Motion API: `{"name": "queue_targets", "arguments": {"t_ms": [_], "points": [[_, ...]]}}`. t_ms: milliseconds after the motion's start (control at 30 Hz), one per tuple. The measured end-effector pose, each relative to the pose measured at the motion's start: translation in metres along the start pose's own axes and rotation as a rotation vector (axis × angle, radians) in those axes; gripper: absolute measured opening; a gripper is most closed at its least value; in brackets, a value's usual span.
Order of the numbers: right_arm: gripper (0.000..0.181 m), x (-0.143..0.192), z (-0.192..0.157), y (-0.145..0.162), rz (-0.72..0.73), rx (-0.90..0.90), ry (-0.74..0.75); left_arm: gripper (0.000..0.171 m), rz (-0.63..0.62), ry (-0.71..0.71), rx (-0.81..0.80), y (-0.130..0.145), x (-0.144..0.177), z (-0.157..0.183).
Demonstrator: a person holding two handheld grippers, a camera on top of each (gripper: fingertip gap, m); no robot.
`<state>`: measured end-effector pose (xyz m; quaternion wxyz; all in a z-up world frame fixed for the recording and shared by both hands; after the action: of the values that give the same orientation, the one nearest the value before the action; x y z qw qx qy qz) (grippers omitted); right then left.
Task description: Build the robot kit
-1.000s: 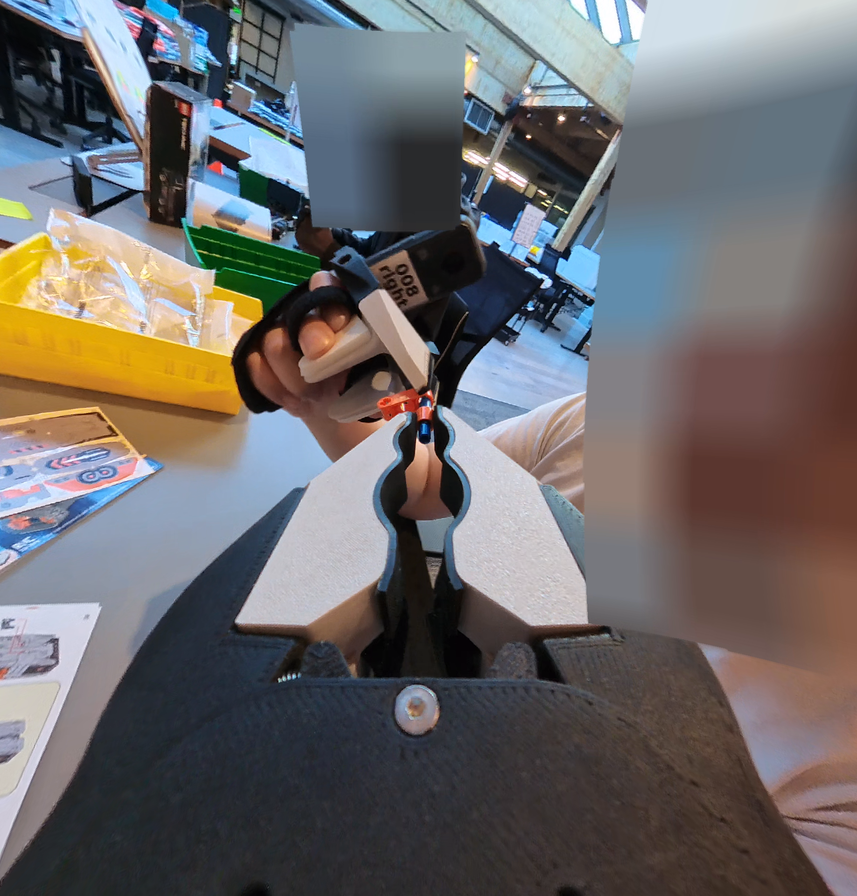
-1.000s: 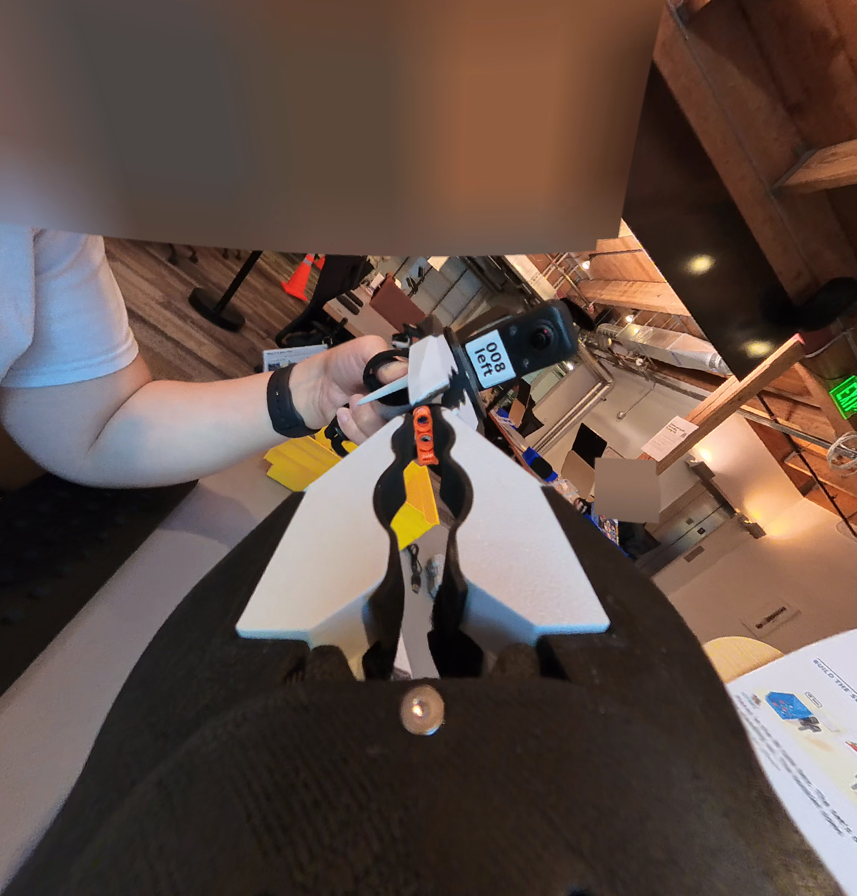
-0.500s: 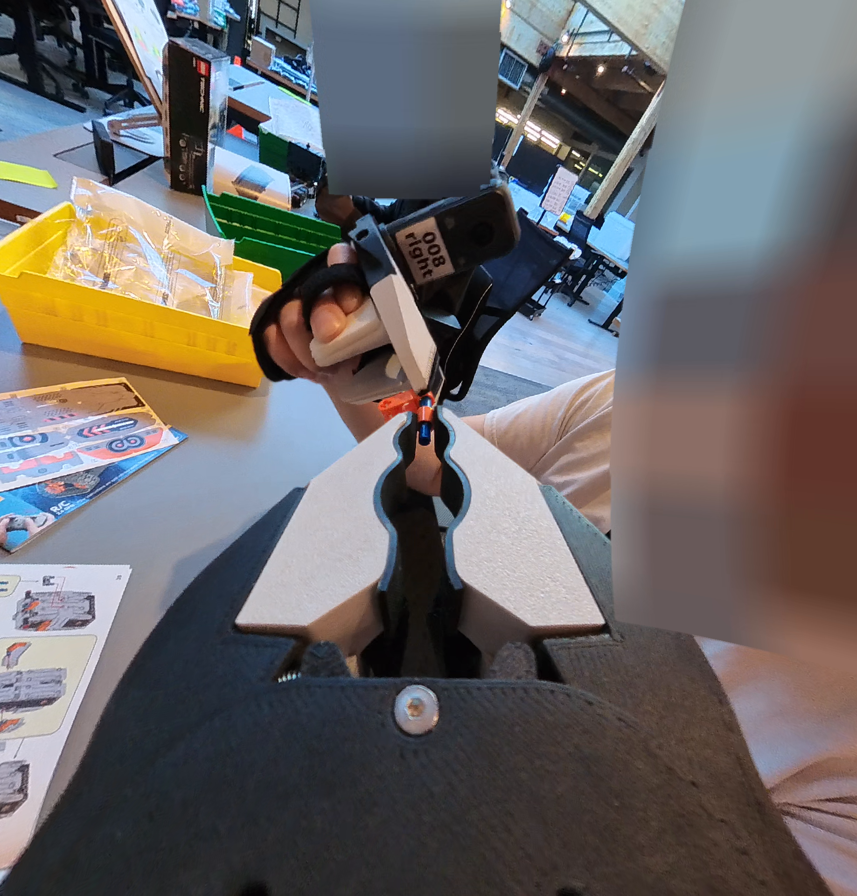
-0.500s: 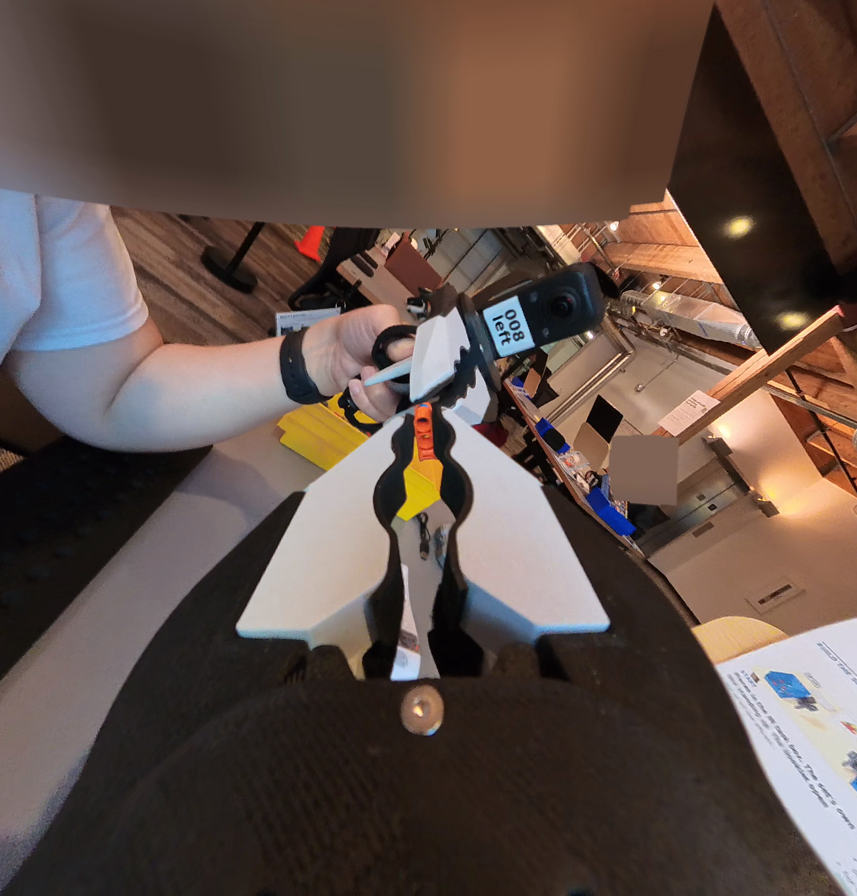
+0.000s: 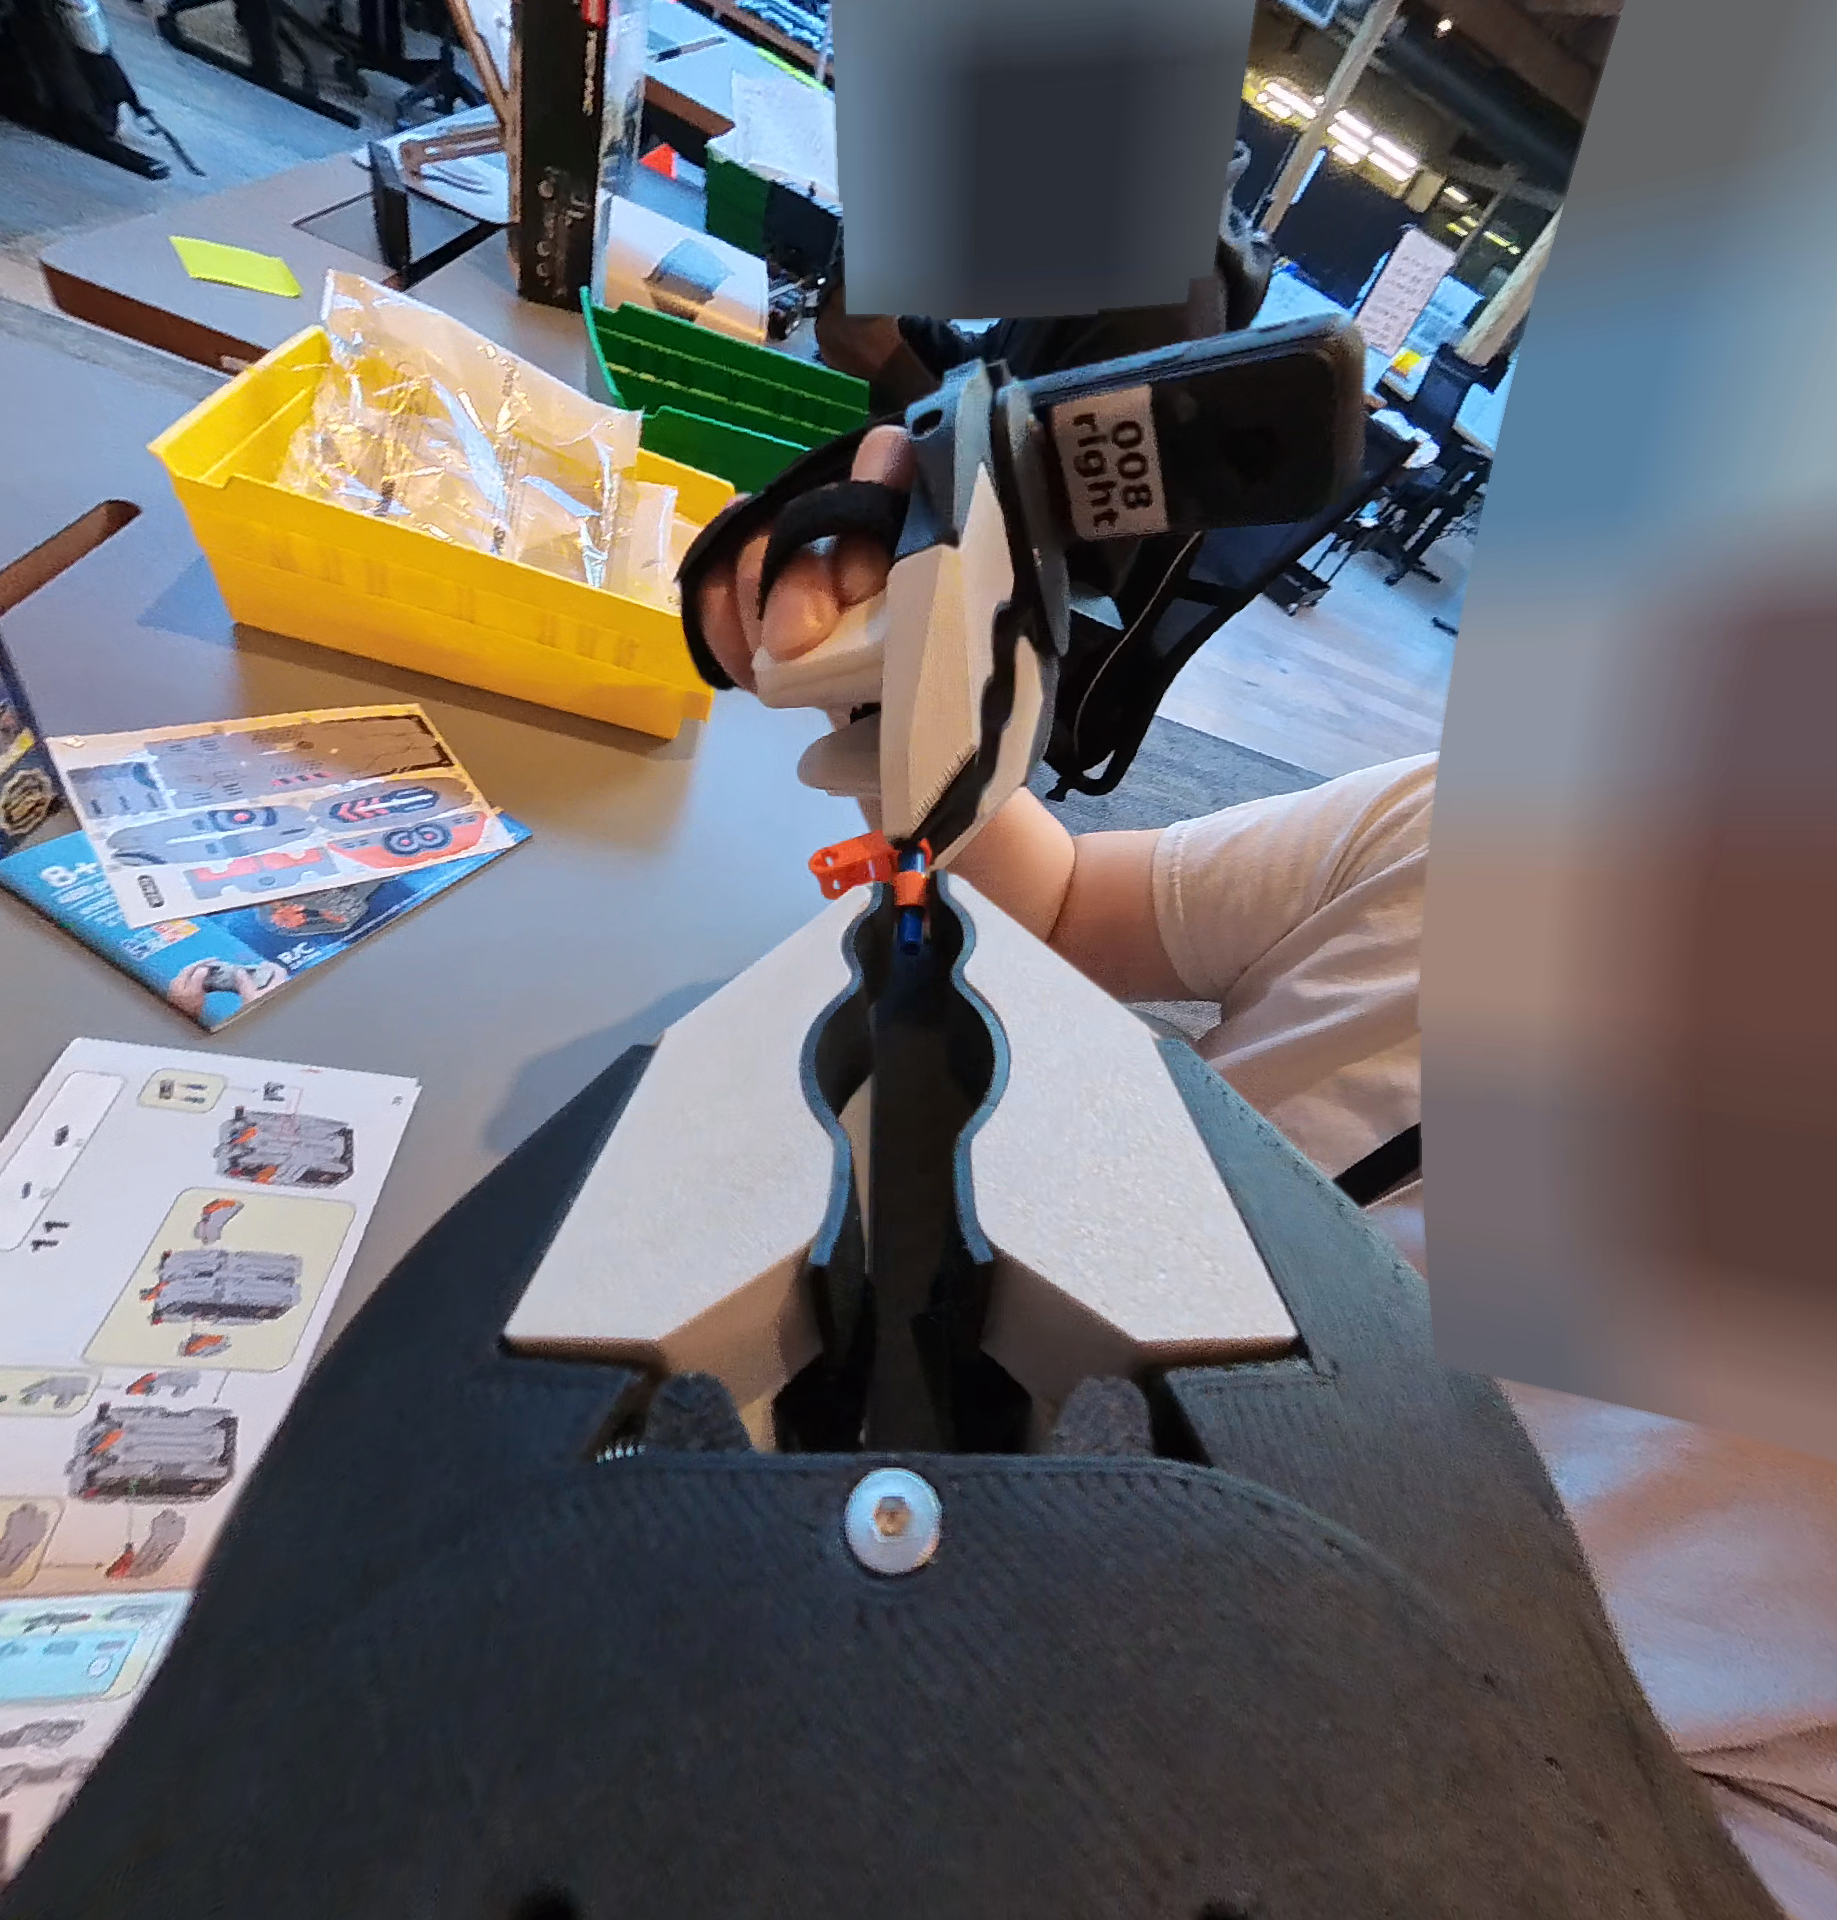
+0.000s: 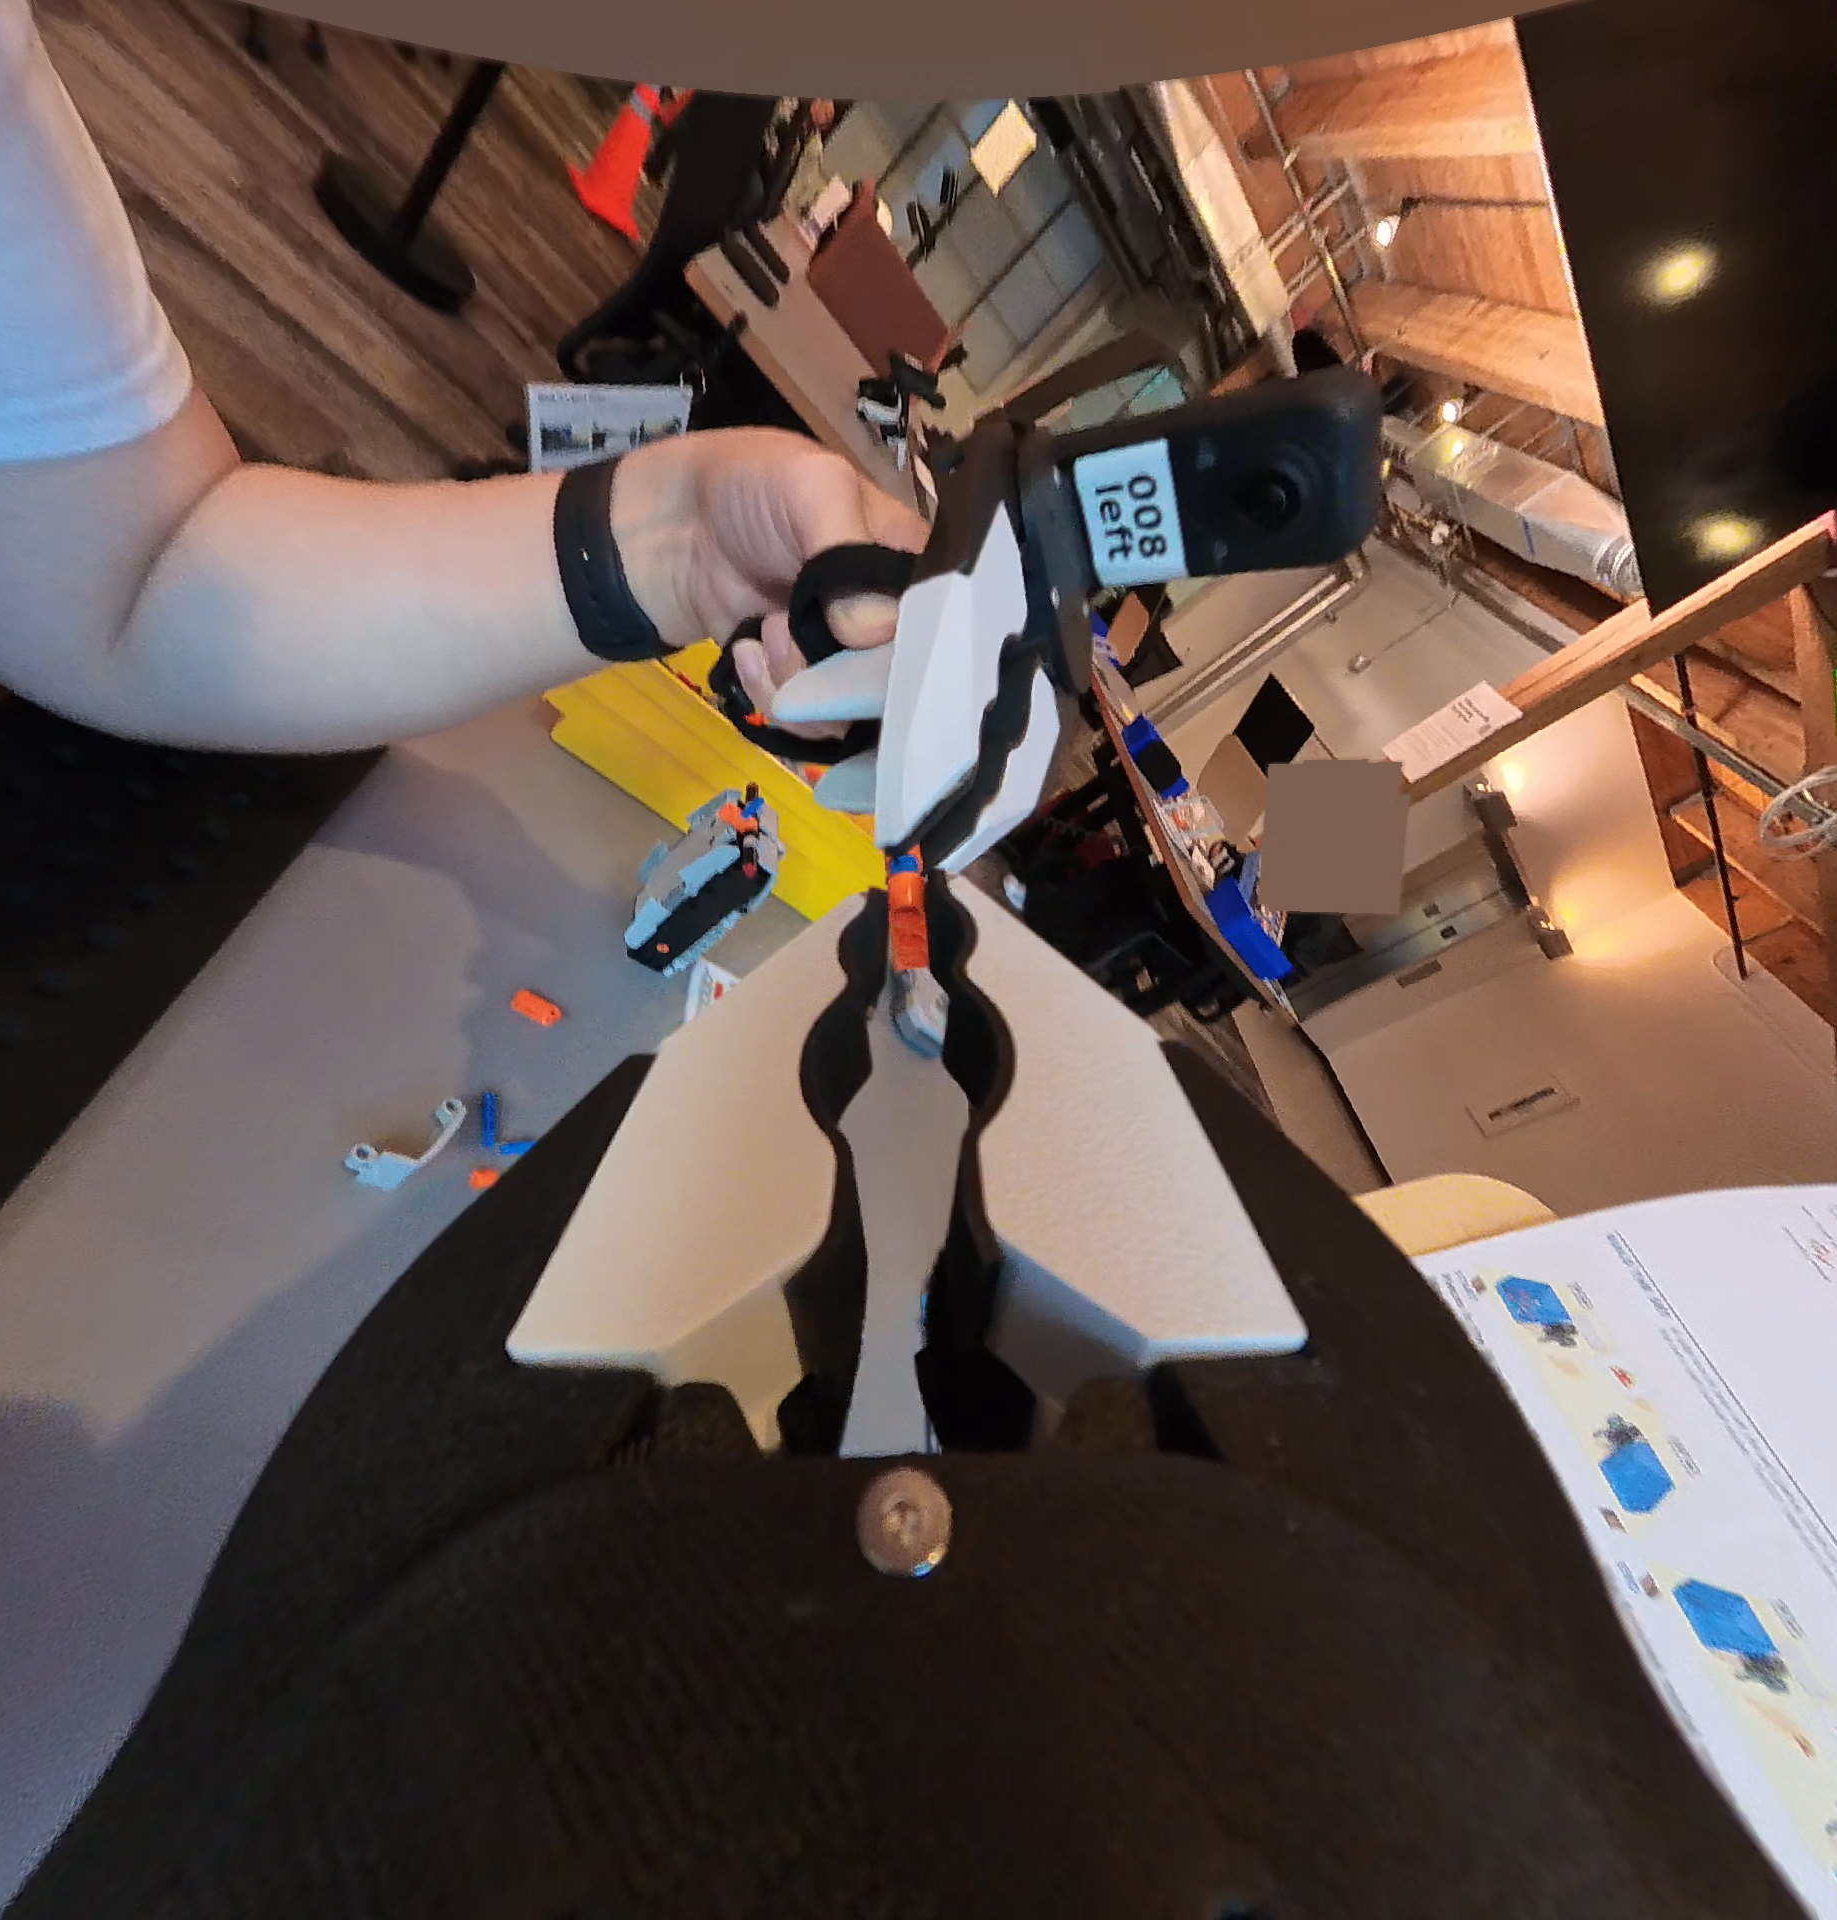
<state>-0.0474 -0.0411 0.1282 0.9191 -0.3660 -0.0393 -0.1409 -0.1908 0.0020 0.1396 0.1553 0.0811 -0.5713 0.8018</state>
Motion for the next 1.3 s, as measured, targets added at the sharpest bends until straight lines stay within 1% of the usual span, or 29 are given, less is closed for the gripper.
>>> {"name": "queue_targets", "arguments": {"t_ms": [100, 200, 367, 400, 500, 567, 667, 700, 833, 900, 1000, 1100, 1300], "points": [[0.006, -0.002, 0.000, -0.001, -0.025, 0.012, 0.013, 0.005, 0.000, -0.011, 0.004, 0.000, 0.001, -0.001], [0.006, -0.004, 0.000, 0.002, -0.108, 0.050, 0.036, 0.005, -0.012, -0.060, 0.008, 0.001, 0.001, -0.005], [0.006, -0.011, -0.004, 0.007, -0.227, 0.095, 0.027, 0.005, -0.058, -0.139, 0.000, 0.004, -0.001, -0.010], [0.006, -0.011, -0.004, 0.007, -0.229, 0.096, 0.031, 0.005, -0.049, -0.134, -0.002, 0.004, 0.000, -0.010], [0.006, -0.009, -0.001, 0.003, -0.168, 0.077, 0.055, 0.005, -0.003, -0.077, 0.021, 0.001, 0.003, -0.010], [0.006, -0.009, 0.001, 0.004, -0.171, 0.087, 0.078, 0.005, 0.013, -0.070, 0.029, 0.000, 0.003, -0.012], [0.006, -0.008, 0.002, 0.000, -0.111, 0.070, 0.092, 0.005, 0.039, 0.012, 0.050, -0.001, 0.005, -0.011], [0.006, -0.007, 0.002, 0.000, -0.100, 0.064, 0.087, 0.005, 0.041, 0.019, 0.052, -0.001, 0.005, -0.011], [0.006, -0.005, 0.003, -0.001, -0.096, 0.067, 0.102, 0.005, 0.059, 0.030, 0.058, -0.003, 0.003, -0.011], [0.006, -0.005, 0.003, -0.001, -0.103, 0.067, 0.097, 0.005, 0.044, 0.012, 0.051, -0.002, 0.004, -0.011], [0.005, -0.009, 0.000, 0.002, -0.162, 0.091, 0.085, 0.005, 0.010, -0.033, 0.039, 0.001, 0.004, -0.013], [0.006, -0.010, -0.002, 0.004, -0.185, 0.105, 0.061, 0.005, -0.017, -0.051, 0.029, 0.003, 0.003, -0.013], [0.006, -0.010, -0.004, 0.003, -0.190, 0.124, 0.057, 0.005, -0.022, -0.016, 0.055, 0.005, 0.002, -0.014]]}}
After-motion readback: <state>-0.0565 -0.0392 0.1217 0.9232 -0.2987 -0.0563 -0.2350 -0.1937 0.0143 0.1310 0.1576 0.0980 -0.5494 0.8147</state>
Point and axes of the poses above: each gripper's, where its closed fingertips meet, x back along the fingers, y out of its underside, z = x × y across the jaws, the point moved 8 cm from there along x, back along the fingers, and after that the axes turned 7 degrees about -y, right-handed, at the moved point
